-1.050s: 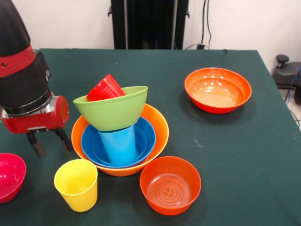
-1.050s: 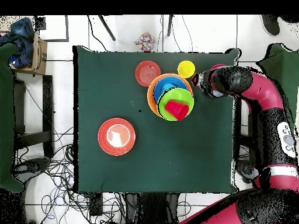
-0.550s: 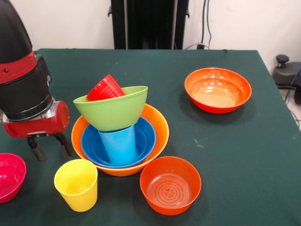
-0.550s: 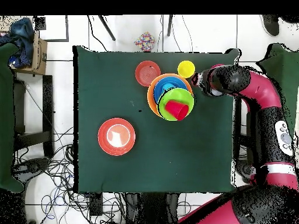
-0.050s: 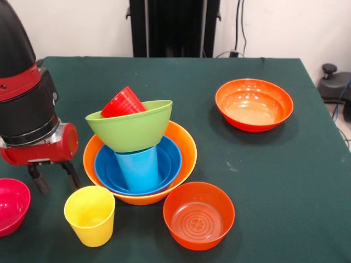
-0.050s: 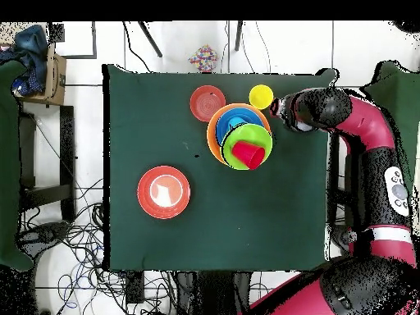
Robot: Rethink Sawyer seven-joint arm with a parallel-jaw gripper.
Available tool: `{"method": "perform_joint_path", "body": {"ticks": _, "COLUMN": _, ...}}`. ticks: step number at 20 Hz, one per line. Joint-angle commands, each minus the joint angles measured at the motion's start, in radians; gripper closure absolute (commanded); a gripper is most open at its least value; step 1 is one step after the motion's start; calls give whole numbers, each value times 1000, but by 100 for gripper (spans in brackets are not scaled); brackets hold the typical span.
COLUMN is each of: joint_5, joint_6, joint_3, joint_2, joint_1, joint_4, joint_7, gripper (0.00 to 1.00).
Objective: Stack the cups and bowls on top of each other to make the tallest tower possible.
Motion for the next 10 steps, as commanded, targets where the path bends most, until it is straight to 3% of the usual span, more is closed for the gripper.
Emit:
{"method": "perform_joint_path", "body": {"ticks": 1, "joint_5": -44, "joint_6": -1, "joint_3": -75, "joint_2": 3, "joint_1": 51, "joint_4": -60, "joint_7": -57, "gripper": 0}}
{"method": "perform_joint_path", "body": {"ticks": 10, "joint_5": -32, "joint_6": 11, "joint_3": -69, "joint_2": 1, "joint_1": 56, "joint_4": -69, "joint_7": -60, "gripper": 0}}
